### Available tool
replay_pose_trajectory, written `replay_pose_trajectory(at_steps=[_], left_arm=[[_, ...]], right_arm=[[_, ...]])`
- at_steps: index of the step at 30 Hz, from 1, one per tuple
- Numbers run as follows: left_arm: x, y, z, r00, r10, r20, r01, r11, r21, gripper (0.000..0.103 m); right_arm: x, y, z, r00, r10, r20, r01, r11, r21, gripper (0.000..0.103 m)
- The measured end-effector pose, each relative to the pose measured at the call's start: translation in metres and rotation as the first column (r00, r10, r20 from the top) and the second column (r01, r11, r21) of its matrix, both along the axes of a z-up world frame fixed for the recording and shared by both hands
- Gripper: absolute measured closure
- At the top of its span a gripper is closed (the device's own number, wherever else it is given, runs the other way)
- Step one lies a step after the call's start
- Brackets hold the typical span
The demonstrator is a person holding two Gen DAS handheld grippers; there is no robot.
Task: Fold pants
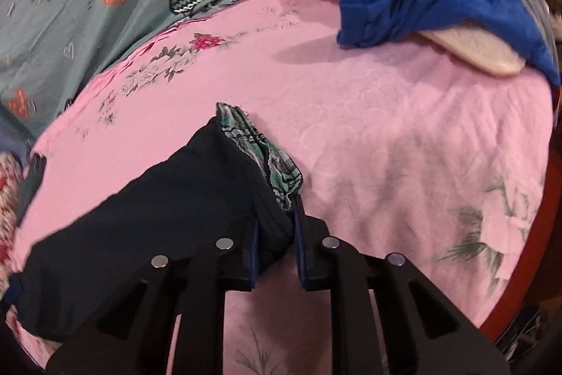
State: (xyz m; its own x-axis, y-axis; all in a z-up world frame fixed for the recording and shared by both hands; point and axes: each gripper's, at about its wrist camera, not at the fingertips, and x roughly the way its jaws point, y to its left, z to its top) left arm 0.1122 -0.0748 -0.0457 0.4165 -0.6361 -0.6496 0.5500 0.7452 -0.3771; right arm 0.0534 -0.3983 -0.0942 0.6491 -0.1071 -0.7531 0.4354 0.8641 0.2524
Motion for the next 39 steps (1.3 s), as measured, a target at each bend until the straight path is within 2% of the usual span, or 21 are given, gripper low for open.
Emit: replay_pose_trajectory(at_steps=[3,4,5,7,9,11,13,15,17,20,21,23,25,28,29,32,33,34,35,37,39], left_arm=[[0.007,-0.035,-0.032,0.997,-0.016,-0.075,0.025,0.993,0.116,0.002],[0.003,-0.044,-0.035,0.999,-0.019,-0.033,0.025,0.983,0.18,0.002],[0.001,-0.05,-0.034,0.999,-0.027,-0.023,0.032,0.975,0.22,0.002],[-0.001,-0.053,-0.034,0.999,-0.033,-0.015,0.035,0.97,0.241,0.002],[0.002,-0.046,-0.032,0.999,-0.033,-0.031,0.038,0.981,0.193,0.002],[0.003,-0.026,-0.025,0.997,-0.022,-0.078,0.027,0.997,0.066,0.002],[0.001,0.002,-0.012,0.995,0.012,-0.097,-0.017,0.998,-0.057,0.002],[-0.004,0.029,0.001,0.996,0.063,-0.065,-0.069,0.992,-0.107,0.002],[-0.011,0.057,0.013,0.989,0.145,-0.01,-0.145,0.984,-0.107,0.002],[-0.018,0.092,0.014,0.97,0.244,0.012,-0.242,0.966,-0.093,0.002],[-0.02,0.102,0.011,0.964,0.267,0.002,-0.266,0.959,-0.097,0.002],[-0.024,0.121,0.003,0.949,0.313,-0.04,-0.316,0.943,-0.109,0.002],[-0.026,0.133,-0.006,0.938,0.339,-0.078,-0.346,0.931,-0.117,0.002],[-0.03,0.146,-0.012,0.933,0.346,-0.095,-0.356,0.927,-0.116,0.002],[-0.03,0.146,-0.012,0.935,0.342,-0.091,-0.351,0.929,-0.114,0.002],[-0.026,0.142,-0.013,0.942,0.328,-0.069,-0.333,0.938,-0.093,0.002],[-0.025,0.142,-0.013,0.944,0.322,-0.067,-0.327,0.941,-0.089,0.002],[-0.025,0.142,-0.014,0.946,0.319,-0.065,-0.324,0.942,-0.091,0.002],[-0.026,0.145,-0.016,0.947,0.316,-0.06,-0.321,0.942,-0.098,0.002],[-0.026,0.144,-0.018,0.948,0.313,-0.054,-0.317,0.943,-0.105,0.002],[-0.027,0.142,-0.019,0.949,0.313,-0.048,-0.316,0.943,-0.099,0.002]], right_arm=[[-0.002,0.0,0.003,0.999,0.001,0.032,-0.001,1.0,0.017,0.089],[-0.002,-0.002,0.002,0.999,-0.005,0.032,0.004,1.0,0.026,0.089],[-0.002,-0.004,0.0,0.999,-0.01,0.033,0.008,0.999,0.045,0.089],[-0.003,-0.006,0.004,0.999,-0.014,0.051,0.01,0.997,0.076,0.089],[-0.005,0.004,0.025,0.993,0.023,0.114,-0.03,0.998,0.057,0.089],[-0.006,0.023,0.052,0.98,0.09,0.177,-0.089,0.996,-0.012,0.089],[-0.008,0.057,0.081,0.951,0.206,0.228,-0.179,0.974,-0.136,0.089],[-0.009,0.099,0.098,0.917,0.326,0.229,-0.265,0.928,-0.26,0.089],[-0.01,0.14,0.101,0.878,0.433,0.205,-0.352,0.872,-0.339,0.089],[-0.012,0.208,0.086,0.801,0.586,0.121,-0.481,0.75,-0.454,0.089],[-0.013,0.233,0.073,0.771,0.633,0.072,-0.523,0.693,-0.496,0.089],[-0.011,0.269,0.047,0.715,0.699,-0.013,-0.604,0.608,-0.515,0.089],[-0.01,0.288,0.028,0.675,0.734,-0.071,-0.667,0.566,-0.485,0.089],[-0.007,0.299,0.014,0.665,0.735,-0.134,-0.691,0.536,-0.486,0.088],[-0.008,0.298,0.017,0.65,0.748,-0.135,-0.705,0.527,-0.475,0.082],[-0.009,0.281,0.035,0.592,0.801,-0.084,-0.768,0.53,-0.361,0.055],[-0.012,0.272,0.05,0.573,0.82,-0.013,-0.78,0.54,-0.316,0.054],[-0.013,0.261,0.063,0.569,0.82,0.056,-0.78,0.56,-0.279,0.053],[-0.011,0.247,0.076,0.579,0.805,0.128,-0.772,0.592,-0.232,0.052],[0.001,0.215,0.095,0.649,0.707,0.28,-0.706,0.697,-0.123,0.052],[0.02,0.194,0.098,0.749,0.58,0.32,-0.586,0.805,-0.087,0.052]])
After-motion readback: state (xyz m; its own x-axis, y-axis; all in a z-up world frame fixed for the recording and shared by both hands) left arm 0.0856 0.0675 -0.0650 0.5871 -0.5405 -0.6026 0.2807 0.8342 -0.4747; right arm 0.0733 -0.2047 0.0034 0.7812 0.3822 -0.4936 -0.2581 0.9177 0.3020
